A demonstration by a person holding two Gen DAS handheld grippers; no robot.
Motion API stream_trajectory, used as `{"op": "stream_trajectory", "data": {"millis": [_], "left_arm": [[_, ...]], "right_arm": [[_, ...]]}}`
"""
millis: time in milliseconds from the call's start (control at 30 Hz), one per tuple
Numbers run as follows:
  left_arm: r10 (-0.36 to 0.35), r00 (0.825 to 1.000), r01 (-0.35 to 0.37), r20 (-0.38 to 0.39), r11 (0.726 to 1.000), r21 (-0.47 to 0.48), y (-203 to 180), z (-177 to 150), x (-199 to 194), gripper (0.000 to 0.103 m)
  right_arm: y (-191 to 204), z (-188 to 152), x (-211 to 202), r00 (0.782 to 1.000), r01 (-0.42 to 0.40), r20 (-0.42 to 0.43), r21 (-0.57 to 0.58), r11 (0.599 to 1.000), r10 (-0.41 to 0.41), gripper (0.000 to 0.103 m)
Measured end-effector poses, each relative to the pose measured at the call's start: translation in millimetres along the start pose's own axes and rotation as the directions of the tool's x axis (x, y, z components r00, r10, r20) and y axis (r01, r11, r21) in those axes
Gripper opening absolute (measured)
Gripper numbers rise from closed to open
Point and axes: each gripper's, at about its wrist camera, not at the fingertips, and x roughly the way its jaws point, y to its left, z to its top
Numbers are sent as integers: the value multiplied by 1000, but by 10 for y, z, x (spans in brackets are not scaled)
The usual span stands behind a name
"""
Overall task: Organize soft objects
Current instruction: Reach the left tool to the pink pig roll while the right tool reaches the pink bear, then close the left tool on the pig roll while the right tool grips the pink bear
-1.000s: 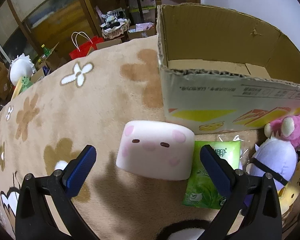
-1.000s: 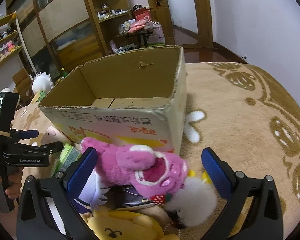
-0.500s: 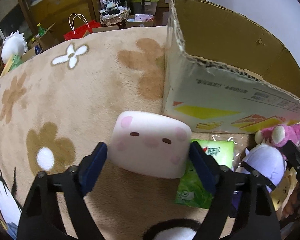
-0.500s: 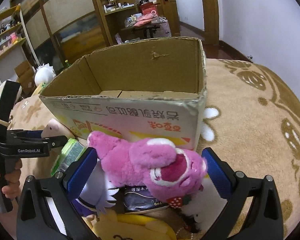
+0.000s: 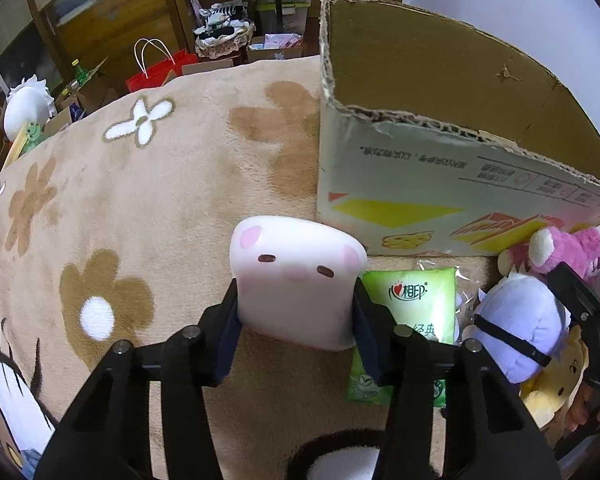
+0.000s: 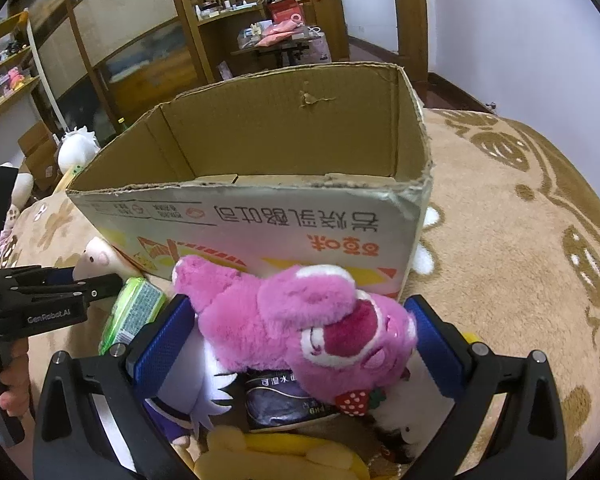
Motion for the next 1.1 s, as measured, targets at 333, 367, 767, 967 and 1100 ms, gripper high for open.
{"op": "stream_trajectory", "data": {"millis": [333,367,767,967,1100], "left_arm": [[15,999,-15,39,1000,2,19,-9,-107,44],[16,999,-16,47,1000,-1,22,-15,-133,44],[16,990,-19,144,1000,22,11,-150,-495,44],[6,981,-14,196,999,41,-27,-213,-672,43],[10,964,-19,266,999,31,-16,-244,-849,43]], "right_arm": [[-70,-32,-51,1000,-7,12,23,1000,6,96],[-68,-38,-59,1000,-5,16,23,1000,5,95],[-74,-74,-303,998,-12,68,29,1000,10,94],[-38,-66,-573,988,-7,151,23,1000,3,94],[-13,-60,-768,976,-3,216,15,1000,0,94]]}}
